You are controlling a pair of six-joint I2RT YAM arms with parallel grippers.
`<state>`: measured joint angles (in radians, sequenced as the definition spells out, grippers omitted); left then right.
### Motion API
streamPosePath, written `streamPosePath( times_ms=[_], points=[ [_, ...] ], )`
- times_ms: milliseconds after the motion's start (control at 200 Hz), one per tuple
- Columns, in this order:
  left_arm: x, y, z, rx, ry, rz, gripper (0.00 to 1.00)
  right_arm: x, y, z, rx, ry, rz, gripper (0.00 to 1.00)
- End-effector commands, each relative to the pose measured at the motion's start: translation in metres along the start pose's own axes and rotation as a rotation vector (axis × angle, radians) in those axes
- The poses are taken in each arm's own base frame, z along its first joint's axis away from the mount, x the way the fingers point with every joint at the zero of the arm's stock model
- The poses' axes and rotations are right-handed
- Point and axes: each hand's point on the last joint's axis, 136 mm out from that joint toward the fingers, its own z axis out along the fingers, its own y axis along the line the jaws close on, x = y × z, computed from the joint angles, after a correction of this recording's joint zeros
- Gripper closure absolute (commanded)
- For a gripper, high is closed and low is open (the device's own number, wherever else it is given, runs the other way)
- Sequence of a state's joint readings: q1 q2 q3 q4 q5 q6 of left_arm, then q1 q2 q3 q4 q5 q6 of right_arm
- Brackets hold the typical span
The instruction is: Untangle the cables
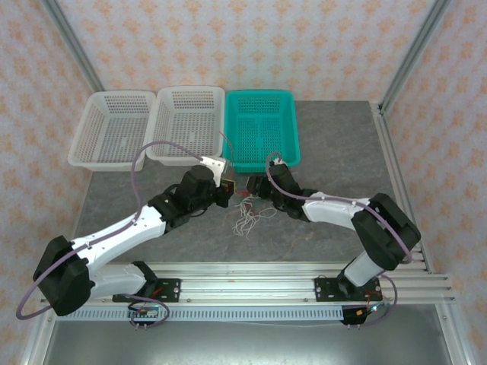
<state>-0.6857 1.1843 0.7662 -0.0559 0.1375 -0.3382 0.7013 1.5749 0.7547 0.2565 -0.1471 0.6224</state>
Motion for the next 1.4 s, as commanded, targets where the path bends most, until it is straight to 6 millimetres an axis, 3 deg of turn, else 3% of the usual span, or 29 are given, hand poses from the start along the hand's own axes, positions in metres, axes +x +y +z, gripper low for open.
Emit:
streamPosePath(
  times_ms=[0,150,230,275,350,425,611,711,851,1091,1396],
  points=[
    [-0.012,-0.004,-0.004,-0.005,-0.032,0.024,1.00,0.000,0.016,0.007,-0.093,-0.001,0.107,0.42],
    [-0.015,-0.006,-0.001,0.001,-0.032,0.026,1.00,0.015,0.017,0.015,-0.104,0.052,0.162,0.42],
    [-0.015,-0.007,0.000,0.002,-0.034,0.023,1.00,0.024,0.004,0.018,-0.041,0.070,0.161,0.45],
    [-0.015,-0.006,-0.001,-0.001,-0.036,0.022,1.00,0.027,-0.007,0.019,-0.001,0.063,0.171,0.52],
    [-0.014,-0.001,-0.001,-0.024,-0.034,0.015,1.00,0.028,-0.026,0.017,0.058,0.034,0.198,0.72],
    [-0.012,0.011,-0.003,-0.095,-0.028,-0.010,1.00,0.028,-0.044,0.015,0.126,0.012,0.236,1.00],
    [0.002,0.057,-0.010,-0.328,0.020,-0.074,1.00,0.015,-0.107,-0.005,0.292,-0.084,0.377,1.00],
    [0.007,0.074,-0.016,-0.369,0.011,-0.128,1.00,0.010,-0.149,-0.028,0.411,-0.148,0.415,1.00],
    [0.011,0.092,-0.024,-0.394,0.003,-0.194,1.00,-0.002,-0.185,-0.062,0.519,-0.239,0.421,1.00],
    [0.006,0.108,-0.036,-0.447,-0.021,-0.213,1.00,-0.036,-0.210,-0.117,0.585,-0.424,0.423,1.00],
    [0.011,0.110,-0.037,-0.441,-0.012,-0.225,1.00,-0.053,-0.226,-0.157,0.602,-0.541,0.482,1.00]
  ],
)
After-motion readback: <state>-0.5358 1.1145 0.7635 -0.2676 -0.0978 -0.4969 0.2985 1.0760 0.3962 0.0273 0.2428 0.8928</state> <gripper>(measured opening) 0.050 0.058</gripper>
